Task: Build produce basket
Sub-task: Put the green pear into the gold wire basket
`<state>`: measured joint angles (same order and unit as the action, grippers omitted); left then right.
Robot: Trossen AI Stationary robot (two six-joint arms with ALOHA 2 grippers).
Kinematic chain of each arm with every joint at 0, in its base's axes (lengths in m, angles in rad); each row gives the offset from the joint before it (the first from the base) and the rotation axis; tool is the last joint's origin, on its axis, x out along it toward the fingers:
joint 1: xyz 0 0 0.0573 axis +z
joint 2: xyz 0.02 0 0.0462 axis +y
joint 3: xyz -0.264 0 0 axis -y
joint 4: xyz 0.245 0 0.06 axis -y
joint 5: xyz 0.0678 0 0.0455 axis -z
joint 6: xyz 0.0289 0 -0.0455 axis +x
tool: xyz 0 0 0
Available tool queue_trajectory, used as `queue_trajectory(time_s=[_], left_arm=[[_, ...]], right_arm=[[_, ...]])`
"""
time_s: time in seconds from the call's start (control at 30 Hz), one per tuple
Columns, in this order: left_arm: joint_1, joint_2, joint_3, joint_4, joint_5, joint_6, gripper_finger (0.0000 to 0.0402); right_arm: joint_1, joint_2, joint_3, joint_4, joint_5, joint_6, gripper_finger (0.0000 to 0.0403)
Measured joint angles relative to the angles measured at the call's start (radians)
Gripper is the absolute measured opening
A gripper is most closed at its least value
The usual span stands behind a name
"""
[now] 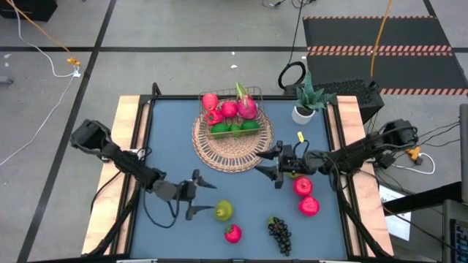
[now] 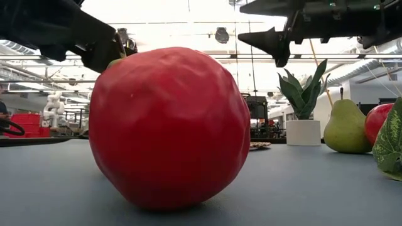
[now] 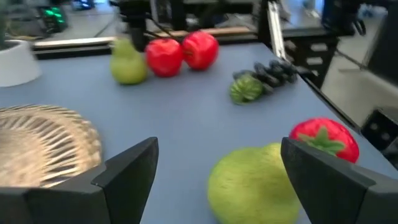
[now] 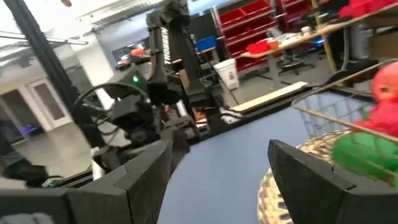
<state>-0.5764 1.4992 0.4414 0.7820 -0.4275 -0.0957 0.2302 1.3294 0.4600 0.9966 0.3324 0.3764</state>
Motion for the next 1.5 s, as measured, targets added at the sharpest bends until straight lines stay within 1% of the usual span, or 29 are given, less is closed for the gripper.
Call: queue_trajectory(time_s=[0.13, 0.23, 0.37, 0.47, 0.57, 0.67, 0.93, 1.1, 1.23, 1.33, 1.5], left_arm=[[0.030, 0.122, 0.103, -0.012, 0.024, 0.039, 0.0340], [0.047, 0.201, 0.195, -0.056, 0.048, 0.067, 0.0340], [0.040, 0.234, 0.286, -0.154, 0.108, 0.088, 0.0340], [0.014, 0.234, 0.322, -0.205, 0.142, 0.116, 0.0340], [-0.011, 0.234, 0.335, -0.212, 0.147, 0.159, 0.0340], [-0.007, 0.253, 0.336, -0.228, 0.143, 0.170, 0.0340], [0.003, 0.298, 0.338, -0.275, 0.143, 0.101, 0.0340], [0.019, 0.331, 0.341, -0.261, 0.161, 0.073, 0.0340], [0.026, 0.335, 0.341, -0.265, 0.165, 0.057, 0.0340], [0.031, 0.338, 0.338, -0.228, 0.163, 0.060, 0.0340], [0.068, 0.339, 0.336, -0.206, 0.163, 0.037, 0.0340]], right_arm=[[0.008, 0.000, 0.003, 0.010, -0.095, 0.007, 0.0265], [0.026, -0.003, 0.003, 0.011, -0.127, 0.006, 0.0265], [0.047, -0.016, 0.004, 0.012, -0.134, -0.010, 0.0265], [0.057, -0.037, 0.004, 0.018, -0.130, -0.034, 0.0265], [0.065, -0.052, 0.004, 0.015, -0.129, -0.065, 0.0265], [0.067, -0.059, 0.004, 0.001, -0.129, -0.086, 0.0265], [0.062, -0.058, 0.004, -0.022, -0.124, -0.108, 0.0265], [0.065, -0.058, 0.004, -0.038, -0.124, -0.099, 0.0265], [0.066, -0.058, 0.004, -0.037, -0.124, -0.092, 0.0265], [0.066, -0.057, 0.004, -0.037, -0.124, -0.083, 0.0265], [0.066, -0.057, 0.004, -0.037, -0.124, -0.085, 0.0265]])
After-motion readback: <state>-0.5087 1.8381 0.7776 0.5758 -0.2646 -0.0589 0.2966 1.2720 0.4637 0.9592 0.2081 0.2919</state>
